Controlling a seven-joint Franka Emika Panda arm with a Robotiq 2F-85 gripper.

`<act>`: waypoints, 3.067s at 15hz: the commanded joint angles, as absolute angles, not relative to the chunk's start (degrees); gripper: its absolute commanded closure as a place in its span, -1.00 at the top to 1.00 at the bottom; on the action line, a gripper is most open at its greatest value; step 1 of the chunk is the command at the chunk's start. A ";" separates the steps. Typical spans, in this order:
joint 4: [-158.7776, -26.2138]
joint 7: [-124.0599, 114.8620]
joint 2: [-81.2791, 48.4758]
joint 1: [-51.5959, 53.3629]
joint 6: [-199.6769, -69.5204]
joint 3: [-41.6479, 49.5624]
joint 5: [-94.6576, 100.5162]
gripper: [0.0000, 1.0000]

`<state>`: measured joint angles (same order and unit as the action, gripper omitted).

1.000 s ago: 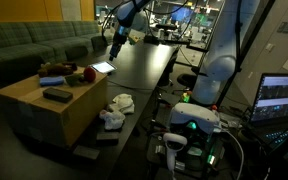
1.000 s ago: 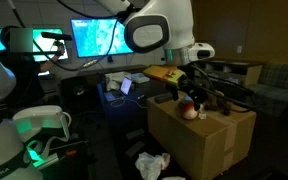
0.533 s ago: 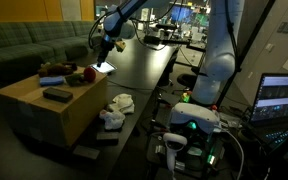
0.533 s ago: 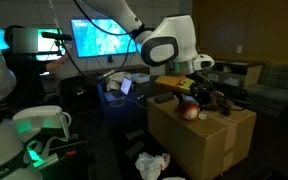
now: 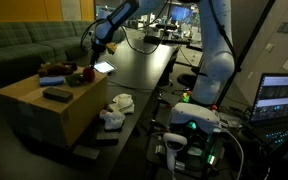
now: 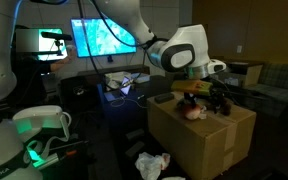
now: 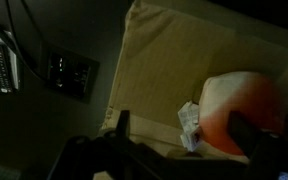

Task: Switch all the objects from the box and the table

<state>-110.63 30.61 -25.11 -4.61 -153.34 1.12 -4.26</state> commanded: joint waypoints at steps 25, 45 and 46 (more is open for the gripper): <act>-95.86 31.56 -30.53 -8.49 -130.15 -6.33 -5.71 1.00; -98.00 33.75 -32.50 -10.68 -136.01 -6.39 -3.97 -0.39; -97.97 34.61 -31.89 -11.26 -134.88 -6.46 -4.35 -0.51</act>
